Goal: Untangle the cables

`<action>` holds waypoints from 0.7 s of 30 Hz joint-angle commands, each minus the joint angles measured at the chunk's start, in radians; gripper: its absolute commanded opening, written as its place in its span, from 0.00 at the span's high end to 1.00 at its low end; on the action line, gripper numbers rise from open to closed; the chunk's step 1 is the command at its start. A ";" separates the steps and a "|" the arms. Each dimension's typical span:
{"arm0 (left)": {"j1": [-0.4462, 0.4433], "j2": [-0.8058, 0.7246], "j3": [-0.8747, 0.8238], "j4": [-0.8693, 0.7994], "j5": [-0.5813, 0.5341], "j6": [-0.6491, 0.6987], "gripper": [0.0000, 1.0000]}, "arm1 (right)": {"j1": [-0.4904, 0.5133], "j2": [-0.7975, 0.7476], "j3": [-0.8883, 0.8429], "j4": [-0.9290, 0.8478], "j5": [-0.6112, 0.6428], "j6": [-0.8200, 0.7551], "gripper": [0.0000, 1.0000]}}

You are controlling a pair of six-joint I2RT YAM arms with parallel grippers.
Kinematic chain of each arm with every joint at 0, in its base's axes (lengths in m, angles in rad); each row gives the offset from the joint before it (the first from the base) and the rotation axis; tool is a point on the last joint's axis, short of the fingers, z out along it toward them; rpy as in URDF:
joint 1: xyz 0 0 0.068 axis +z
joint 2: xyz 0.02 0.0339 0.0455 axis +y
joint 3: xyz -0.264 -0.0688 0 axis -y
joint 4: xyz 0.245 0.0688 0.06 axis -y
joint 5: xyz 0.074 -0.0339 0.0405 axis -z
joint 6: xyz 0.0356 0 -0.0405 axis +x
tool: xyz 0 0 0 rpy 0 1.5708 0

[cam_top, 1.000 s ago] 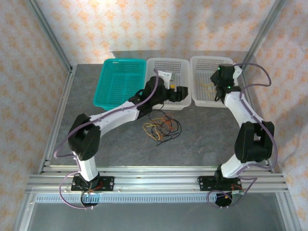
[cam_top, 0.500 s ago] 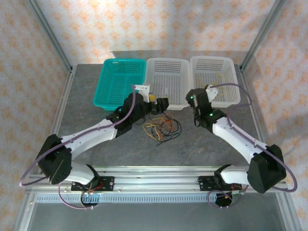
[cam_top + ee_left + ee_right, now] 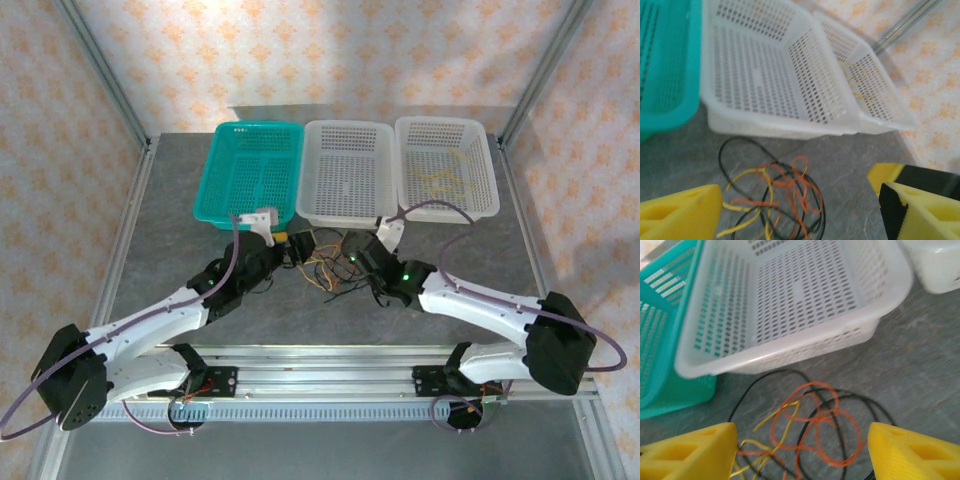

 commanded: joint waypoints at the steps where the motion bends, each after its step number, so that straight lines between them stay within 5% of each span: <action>1: 0.006 -0.055 -0.082 0.028 0.019 -0.104 0.17 | 0.021 0.036 0.015 0.020 -0.072 -0.042 0.36; 7: -0.005 -0.072 -0.178 0.130 0.054 -0.138 0.18 | 0.023 0.146 0.081 -0.027 -0.141 -0.094 0.44; 21: -0.039 0.041 -0.187 0.253 0.047 -0.135 0.18 | 0.012 0.347 0.235 -0.125 -0.048 -0.085 0.52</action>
